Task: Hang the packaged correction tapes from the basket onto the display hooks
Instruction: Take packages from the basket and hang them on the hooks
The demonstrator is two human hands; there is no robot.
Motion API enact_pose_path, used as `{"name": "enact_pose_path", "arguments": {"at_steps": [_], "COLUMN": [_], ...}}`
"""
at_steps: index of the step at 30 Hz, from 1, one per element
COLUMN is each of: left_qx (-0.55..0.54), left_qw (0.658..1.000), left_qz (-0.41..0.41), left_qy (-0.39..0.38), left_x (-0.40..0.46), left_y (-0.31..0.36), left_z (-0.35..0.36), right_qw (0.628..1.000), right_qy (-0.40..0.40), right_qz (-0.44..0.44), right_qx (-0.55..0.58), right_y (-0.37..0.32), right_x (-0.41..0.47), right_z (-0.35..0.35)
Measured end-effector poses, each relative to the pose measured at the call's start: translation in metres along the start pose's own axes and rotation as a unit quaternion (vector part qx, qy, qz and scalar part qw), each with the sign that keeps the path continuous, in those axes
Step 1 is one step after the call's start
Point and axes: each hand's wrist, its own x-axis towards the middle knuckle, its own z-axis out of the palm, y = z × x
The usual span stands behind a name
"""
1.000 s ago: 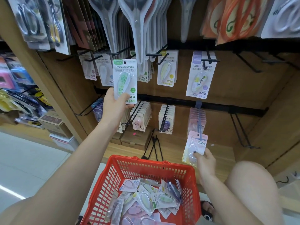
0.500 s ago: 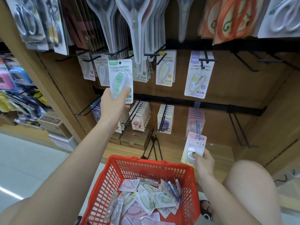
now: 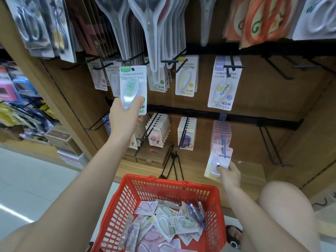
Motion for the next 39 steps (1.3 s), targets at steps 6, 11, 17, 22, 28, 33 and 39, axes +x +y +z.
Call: {"name": "enact_pose_path", "arguments": {"at_steps": [6,11,17,22,28,33,39], "left_qx": [0.015,0.051,0.039,0.056,0.041,0.025,0.018], "left_qw": [0.998,0.993,0.987,0.987,0.984,0.984,0.979], "left_qz": [-0.021,-0.046,-0.092,-0.087,-0.113,-0.108,-0.139], "left_qy": [-0.065,-0.097,-0.124,-0.120,-0.130,-0.137,-0.149], "left_x": [0.017,0.050,0.087,0.109,0.126,0.130,0.119], "left_y": [-0.007,-0.017,-0.025,-0.019,-0.022,-0.024,-0.027], "left_z": [0.010,0.027,0.054,0.081,0.098,0.102,0.088], "right_qw": [1.000,0.998,0.999,0.998,0.998,0.993,0.973], "right_qy": [0.010,0.021,0.010,0.013,0.023,0.003,0.017], "right_qz": [0.002,-0.004,0.016,0.058,0.066,0.036,0.022], "right_qx": [-0.007,-0.053,-0.042,0.020,-0.005,-0.116,-0.230], "right_y": [0.000,-0.005,-0.002,-0.008,0.001,-0.001,0.000], "right_x": [0.010,0.027,0.058,0.078,0.091,0.086,0.076], "right_z": [0.006,0.010,0.018,0.018,0.022,0.023,0.019]}}
